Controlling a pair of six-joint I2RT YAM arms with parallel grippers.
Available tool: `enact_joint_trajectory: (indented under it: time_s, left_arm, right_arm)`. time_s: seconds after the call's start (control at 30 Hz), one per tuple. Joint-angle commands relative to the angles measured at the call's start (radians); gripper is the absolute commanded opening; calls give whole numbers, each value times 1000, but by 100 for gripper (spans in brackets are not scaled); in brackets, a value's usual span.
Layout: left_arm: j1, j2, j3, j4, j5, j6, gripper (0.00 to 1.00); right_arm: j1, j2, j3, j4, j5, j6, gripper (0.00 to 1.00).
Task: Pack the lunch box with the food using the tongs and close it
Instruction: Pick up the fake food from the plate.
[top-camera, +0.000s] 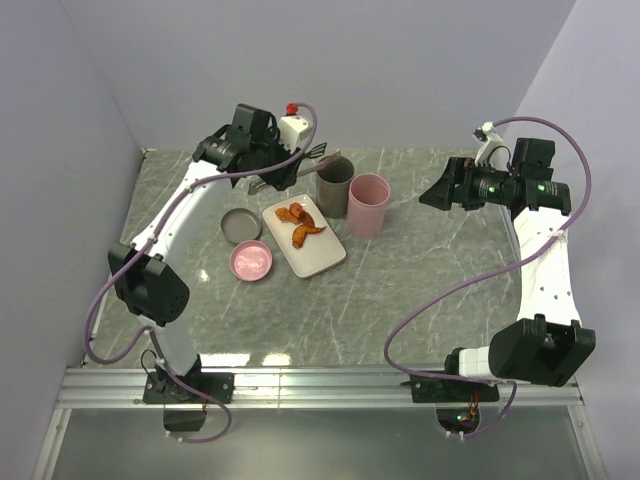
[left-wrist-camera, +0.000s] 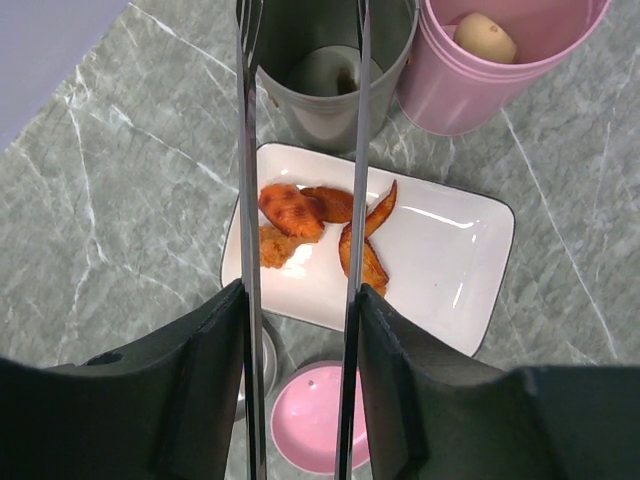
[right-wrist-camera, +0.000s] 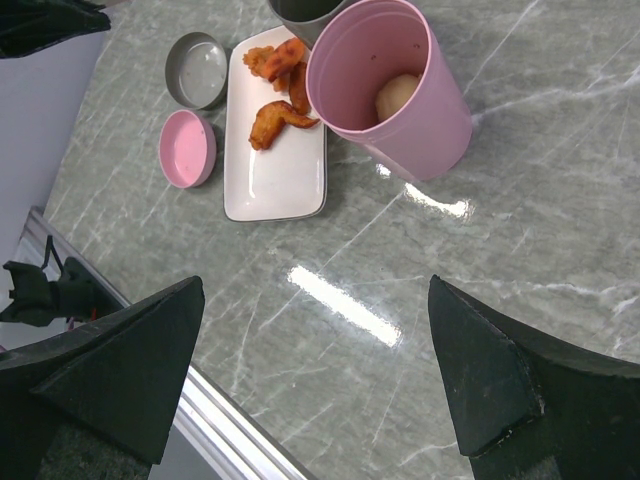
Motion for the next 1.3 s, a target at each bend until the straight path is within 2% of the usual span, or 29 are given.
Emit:
enact_joint_trajectory:
  time_s: [0.0,0.17,0.33,0.53,0.97,1.27]
  left_arm:
    - [-4,-114,2,-39,2,-21,51]
    - [-2,-325,-241,-61,-3,-45,52]
    - [-2,-508,-493,-55,-20,-91,57]
    - [-2,-585,-663,-37,-21,-151,62]
    - [5,-539,-757,5,-23,-234,60]
    - [51,-418,-696,17,-17,-257,58]
  right_arm:
    - [-8,-7,19,9,-11,-3,100]
    - [-6,-20,13,6,-11,-4,100]
    - [-6,-23,8,17,-17,3,100]
    - [-6,-33,2,17,-11,0,100]
    - [-6,-44,-1,14,4,-1,100]
    - [-8,-38,-4,16,6,-6,100]
